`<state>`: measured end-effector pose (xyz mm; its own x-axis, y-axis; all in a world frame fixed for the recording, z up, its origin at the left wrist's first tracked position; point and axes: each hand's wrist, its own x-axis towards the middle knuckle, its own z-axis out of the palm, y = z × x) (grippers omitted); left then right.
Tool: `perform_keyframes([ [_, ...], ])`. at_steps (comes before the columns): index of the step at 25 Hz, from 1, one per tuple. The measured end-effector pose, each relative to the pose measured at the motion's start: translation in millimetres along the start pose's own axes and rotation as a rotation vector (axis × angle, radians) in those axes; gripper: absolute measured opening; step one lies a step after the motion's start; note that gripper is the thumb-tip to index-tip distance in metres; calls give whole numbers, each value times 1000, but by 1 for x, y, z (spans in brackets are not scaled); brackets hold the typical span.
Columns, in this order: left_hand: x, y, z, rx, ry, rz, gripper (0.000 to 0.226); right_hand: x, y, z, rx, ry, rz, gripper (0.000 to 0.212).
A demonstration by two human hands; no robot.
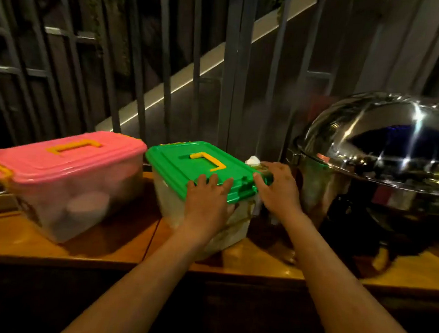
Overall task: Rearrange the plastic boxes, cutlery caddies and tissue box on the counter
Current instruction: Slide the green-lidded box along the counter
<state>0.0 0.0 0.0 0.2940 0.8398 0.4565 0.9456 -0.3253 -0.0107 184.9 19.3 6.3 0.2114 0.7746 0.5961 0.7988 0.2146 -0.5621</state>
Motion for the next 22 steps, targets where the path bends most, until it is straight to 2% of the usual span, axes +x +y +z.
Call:
perform_keyframes([
  [2, -5, -8, 2, 0, 49, 9, 65, 10, -4, 16, -6, -149, 34, 43],
  [4, -12, -27, 9, -4, 111, 85, 66, 2, -6, 29, 34, -208, 58, 45],
  [6, -16, -55, 6, -49, 119, 173, 67, -21, -10, 40, 46, -170, 2, 58],
  [8, -18, -83, 6, -63, 173, 230, 70, -40, -17, 40, 46, -137, -61, 60],
  [13, -28, -103, 11, -34, 125, -72, 97, -69, -31, 37, 52, -177, -139, 76],
  [15, -23, -104, 10, -59, 57, -81, 98, -69, -30, 38, 48, -161, -142, 80],
  [22, -7, -127, 13, -161, -13, -4, 98, -74, -44, 51, 3, -87, -102, 80],
])
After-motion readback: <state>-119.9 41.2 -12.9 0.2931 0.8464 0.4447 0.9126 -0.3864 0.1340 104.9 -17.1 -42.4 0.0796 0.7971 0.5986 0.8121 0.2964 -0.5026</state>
